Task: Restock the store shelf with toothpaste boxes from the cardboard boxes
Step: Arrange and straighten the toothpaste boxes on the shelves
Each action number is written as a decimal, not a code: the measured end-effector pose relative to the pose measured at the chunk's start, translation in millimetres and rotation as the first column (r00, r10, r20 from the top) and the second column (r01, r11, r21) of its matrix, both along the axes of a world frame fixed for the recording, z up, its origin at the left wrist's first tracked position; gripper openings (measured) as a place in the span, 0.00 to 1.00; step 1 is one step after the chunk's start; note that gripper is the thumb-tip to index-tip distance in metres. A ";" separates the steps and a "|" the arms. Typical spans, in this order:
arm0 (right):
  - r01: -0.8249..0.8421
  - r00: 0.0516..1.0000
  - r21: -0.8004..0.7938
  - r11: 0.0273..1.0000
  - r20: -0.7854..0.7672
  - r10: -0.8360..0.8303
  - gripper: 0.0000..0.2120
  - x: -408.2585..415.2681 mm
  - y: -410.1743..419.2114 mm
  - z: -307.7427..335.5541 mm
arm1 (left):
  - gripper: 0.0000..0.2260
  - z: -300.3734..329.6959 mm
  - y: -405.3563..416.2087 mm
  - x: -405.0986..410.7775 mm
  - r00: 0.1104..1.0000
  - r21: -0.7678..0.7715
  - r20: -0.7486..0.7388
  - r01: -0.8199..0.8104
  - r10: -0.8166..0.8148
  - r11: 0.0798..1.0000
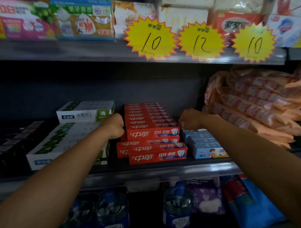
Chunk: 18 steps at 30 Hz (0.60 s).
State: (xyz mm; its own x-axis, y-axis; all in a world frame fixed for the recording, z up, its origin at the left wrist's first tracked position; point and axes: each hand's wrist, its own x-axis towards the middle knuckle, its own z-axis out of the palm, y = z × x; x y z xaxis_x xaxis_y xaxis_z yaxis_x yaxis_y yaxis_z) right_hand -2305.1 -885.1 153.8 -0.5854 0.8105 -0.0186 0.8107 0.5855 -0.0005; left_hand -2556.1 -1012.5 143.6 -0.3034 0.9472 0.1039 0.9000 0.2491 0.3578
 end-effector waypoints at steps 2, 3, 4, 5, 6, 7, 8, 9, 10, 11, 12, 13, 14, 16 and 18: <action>0.006 1.000 0.045 0.999 -0.001 -0.006 0.07 -1.5 1.0 4.3 | 0.07 -1.2 -3.7 -5.7 1.000 -0.016 -0.012 -0.007 0.007 1.000; 0.010 1.000 0.061 0.998 -0.003 -0.010 0.08 -2.8 0.7 7.1 | 0.08 -1.8 -5.1 -8.2 1.000 -0.015 -0.010 -0.009 0.009 1.000; 0.015 1.000 0.067 0.998 -0.003 -0.015 0.09 -3.9 0.1 9.6 | 0.08 -2.3 -5.9 -9.9 1.000 -0.014 -0.009 -0.009 0.009 1.000; 0.019 1.000 0.067 0.998 -0.001 -0.019 0.10 -4.6 0.3 11.2 | 0.08 -2.9 -5.8 -10.7 1.000 -0.012 -0.006 -0.009 0.009 1.000; 0.026 1.000 0.061 0.998 0.012 -0.027 0.11 -4.8 -0.3 11.7 | 0.08 -3.9 -5.4 -11.2 1.000 -0.011 0.000 -0.011 0.011 1.000; 0.033 0.999 0.051 0.998 0.028 -0.034 0.12 -4.8 0.0 10.9 | 0.08 -5.0 -4.5 -11.2 1.000 -0.010 0.009 -0.017 0.017 1.000; 0.041 0.998 0.033 0.999 0.043 -0.042 0.11 -4.3 0.4 9.0 | 0.07 -6.1 -3.1 -10.9 1.000 -0.011 0.020 -0.023 0.023 1.000; 0.043 0.997 0.015 0.999 0.057 -0.043 0.08 -3.5 2.3 5.9 | 0.07 -7.1 -1.9 -10.4 0.999 -0.013 0.029 -0.028 0.028 1.000; 0.044 0.996 0.003 0.999 0.074 -0.044 0.04 -2.6 2.8 3.3 | 0.07 -7.7 -0.9 -9.7 0.999 -0.018 0.035 -0.035 0.036 0.999; 0.049 0.995 -0.008 0.999 0.086 -0.048 0.02 -1.8 4.3 0.5 | 0.07 -8.0 0.0 -9.1 0.998 -0.023 0.042 -0.042 0.043 0.999; 0.053 0.994 -0.020 0.998 0.096 -0.051 0.03 -0.9 5.3 -1.4 | 0.07 -8.2 1.0 -8.9 0.998 -0.029 0.050 -0.048 0.050 0.998; 0.053 0.993 -0.028 0.998 0.104 -0.050 0.07 -0.5 7.3 -3.1 | 0.07 -8.7 1.7 -10.0 0.997 -0.032 0.057 -0.056 0.057 0.998; 0.050 0.993 -0.027 0.998 0.108 -0.047 0.09 -0.2 8.8 -4.5 | 0.07 -9.3 2.8 -11.7 0.996 -0.034 0.062 -0.065 0.067 0.997; 0.032 0.997 -0.004 0.999 0.071 -0.032 0.10 0.0 13.2 -6.4 | 0.07 -11.7 5.8 -15.4 0.993 -0.034 0.077 -0.085 0.087 0.996; 0.012 1.000 0.050 0.999 0.005 -0.012 0.09 -1.9 17.3 -4.3 | 0.09 -14.8 9.2 -17.4 0.987 -0.040 0.116 -0.103 0.107 0.994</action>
